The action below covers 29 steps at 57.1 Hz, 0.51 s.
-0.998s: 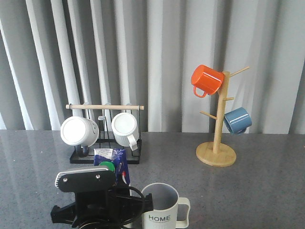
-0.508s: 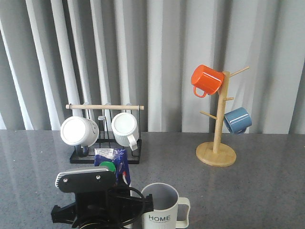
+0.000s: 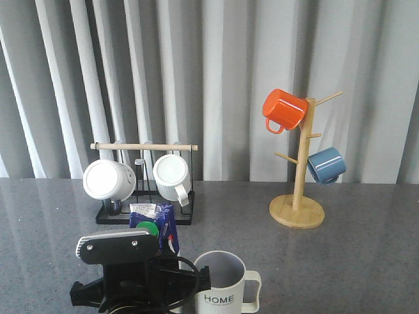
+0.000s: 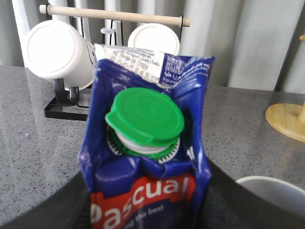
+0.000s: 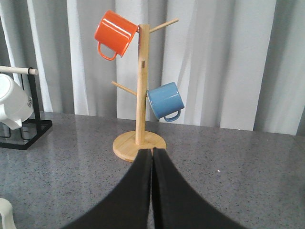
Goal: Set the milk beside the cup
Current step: 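Lower the milk carton onto the table beside the white mug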
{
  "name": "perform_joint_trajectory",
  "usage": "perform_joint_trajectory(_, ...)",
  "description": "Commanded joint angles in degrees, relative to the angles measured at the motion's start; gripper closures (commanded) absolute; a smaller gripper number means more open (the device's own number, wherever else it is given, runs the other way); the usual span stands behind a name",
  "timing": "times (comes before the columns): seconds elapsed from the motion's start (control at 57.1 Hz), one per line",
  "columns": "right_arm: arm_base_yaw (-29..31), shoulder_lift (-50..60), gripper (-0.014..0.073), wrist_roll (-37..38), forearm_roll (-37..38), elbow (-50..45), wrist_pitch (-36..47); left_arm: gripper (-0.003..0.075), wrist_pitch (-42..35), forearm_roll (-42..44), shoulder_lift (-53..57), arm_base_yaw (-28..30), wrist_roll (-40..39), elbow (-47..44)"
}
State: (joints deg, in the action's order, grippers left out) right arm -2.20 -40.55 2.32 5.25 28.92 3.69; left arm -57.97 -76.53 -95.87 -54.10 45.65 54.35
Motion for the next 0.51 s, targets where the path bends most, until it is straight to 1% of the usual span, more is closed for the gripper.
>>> perform_joint_trajectory(0.0, 0.3, 0.2, 0.0603, -0.2, 0.1, 1.7, 4.1, 0.0700, -2.9, 1.2, 2.1, -0.3, -0.4, 1.0)
perform_joint_trajectory(0.088, 0.3, 0.2, 0.0603, -0.2, 0.1, 1.7, 4.1, 0.0657, -2.6, 1.4, 2.2, -0.3, -0.5, 1.0)
perform_joint_trajectory(0.158, 0.3, 0.2, 0.0603, -0.2, 0.1, 1.7, 4.1, 0.0588, -2.4, 0.7, 2.2, -0.3, -0.4, 1.0)
perform_joint_trajectory(0.193, 0.3, 0.2, 0.0603, -0.2, 0.1, 1.7, 4.1, 0.0540, -2.5, 0.5, 2.2, -0.3, -0.3, 1.0)
perform_joint_trajectory(0.263, 0.3, 0.2, 0.0603, -0.2, 0.1, 1.7, 4.1, 0.0417, -2.9, -0.3, 2.2, -0.3, -0.3, 1.0)
perform_joint_trajectory(0.28, 0.3, 0.2, 0.0603, -0.2, 0.1, 1.7, 4.1, 0.0375, -3.0, -0.5, 2.2, -0.3, -0.3, 1.0)
perform_joint_trajectory(0.315, 0.3, 0.2, 0.0603, -0.2, 0.1, 1.7, 4.1, 0.0330, -3.2, -0.5, 2.2, -0.3, -0.3, 1.0)
perform_joint_trajectory(0.333, 0.3, 0.2, 0.0603, -0.2, 0.1, 1.7, 4.1, 0.0267, -3.2, -0.5, 2.2, -0.3, -0.3, 1.0)
perform_joint_trajectory(0.35, 0.3, 0.2, 0.0603, -0.2, 0.1, 1.7, 4.1, 0.0251, -3.2, -0.3, 2.2, -0.3, -0.3, 1.0)
perform_joint_trajectory(0.368, 0.3, 0.2, 0.0603, -0.2, 0.1, 1.7, 4.1, 0.0183, -3.2, -0.1, 2.2, -0.3, -0.3, 1.0)
perform_joint_trajectory(0.385, 0.3, 0.2, 0.0603, -0.2, 0.1, 1.7, 4.1, 0.0148, -3.2, -0.1, 2.2, -0.3, -0.3, 1.0)
perform_joint_trajectory(0.403, 0.3, 0.2, 0.0603, -0.2, 0.1, 1.7, 4.1, 0.0096, -3.2, -0.1, 2.2, -0.3, 0.0, 1.0)
perform_joint_trajectory(0.42, 0.3, 0.2, 0.0603, -0.2, 0.1, 1.7, 4.1, 0.0078, -3.2, -0.1, 2.2, -0.3, 0.2, 1.0)
perform_joint_trajectory(0.455, 0.3, 0.2, 0.0603, -0.2, 0.1, 1.7, 4.1, -0.0019, -3.1, -0.3, 2.2, -0.3, 0.9, 1.0)
perform_joint_trajectory(0.49, 0.3, 0.2, 0.0603, -0.2, 0.1, 1.7, 4.1, -0.0015, -2.7, -0.2, 2.2, -0.3, 1.6, 1.0)
